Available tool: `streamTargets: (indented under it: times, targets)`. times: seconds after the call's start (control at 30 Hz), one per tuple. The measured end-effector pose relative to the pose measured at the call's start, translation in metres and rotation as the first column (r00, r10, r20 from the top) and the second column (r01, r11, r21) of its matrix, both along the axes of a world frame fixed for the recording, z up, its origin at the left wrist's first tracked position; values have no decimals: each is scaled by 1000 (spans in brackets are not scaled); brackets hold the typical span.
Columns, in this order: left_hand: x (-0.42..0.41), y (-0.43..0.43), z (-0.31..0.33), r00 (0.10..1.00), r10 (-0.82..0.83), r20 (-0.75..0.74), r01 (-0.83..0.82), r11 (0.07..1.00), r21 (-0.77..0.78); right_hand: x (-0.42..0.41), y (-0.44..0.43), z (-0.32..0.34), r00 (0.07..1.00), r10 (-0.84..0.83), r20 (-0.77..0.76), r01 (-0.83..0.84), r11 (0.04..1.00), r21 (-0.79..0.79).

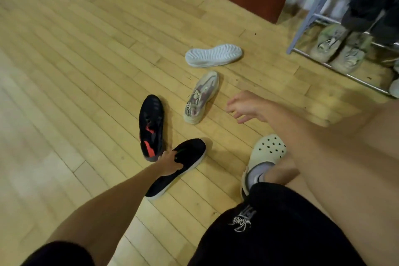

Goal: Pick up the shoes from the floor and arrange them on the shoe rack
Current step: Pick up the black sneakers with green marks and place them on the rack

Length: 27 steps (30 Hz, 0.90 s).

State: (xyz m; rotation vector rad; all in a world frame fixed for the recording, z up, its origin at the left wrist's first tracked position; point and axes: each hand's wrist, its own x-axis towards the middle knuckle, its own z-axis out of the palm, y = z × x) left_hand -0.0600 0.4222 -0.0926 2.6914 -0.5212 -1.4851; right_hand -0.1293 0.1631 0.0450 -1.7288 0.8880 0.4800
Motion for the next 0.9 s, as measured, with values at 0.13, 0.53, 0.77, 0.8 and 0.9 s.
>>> streamTargets:
  times: [0.13,0.53,0.77,0.8,0.9]
  targets:
    - [-5,9,-25,978,-158,138,150,987,66,-2,-11,-7,999,-11,48,11,1000,-7]
    - [21,-34,-55,964,-161,210,141,984,106,-18,-39,-24,1000,-28,4,28,998,-58]
    - [14,-91,-42,988,-18,156,50,978,-202,-16,-46,-28,998,-59,8,59,998,-34]
    - [17,-99,-38,987,102,127,-64,959,-276,-16,-47,-28,998,-60,9,60,998,-33]
    - [20,-105,-29,935,345,-76,-351,879,-322,-15,-49,-27,998,-60,8,60,998,-28]
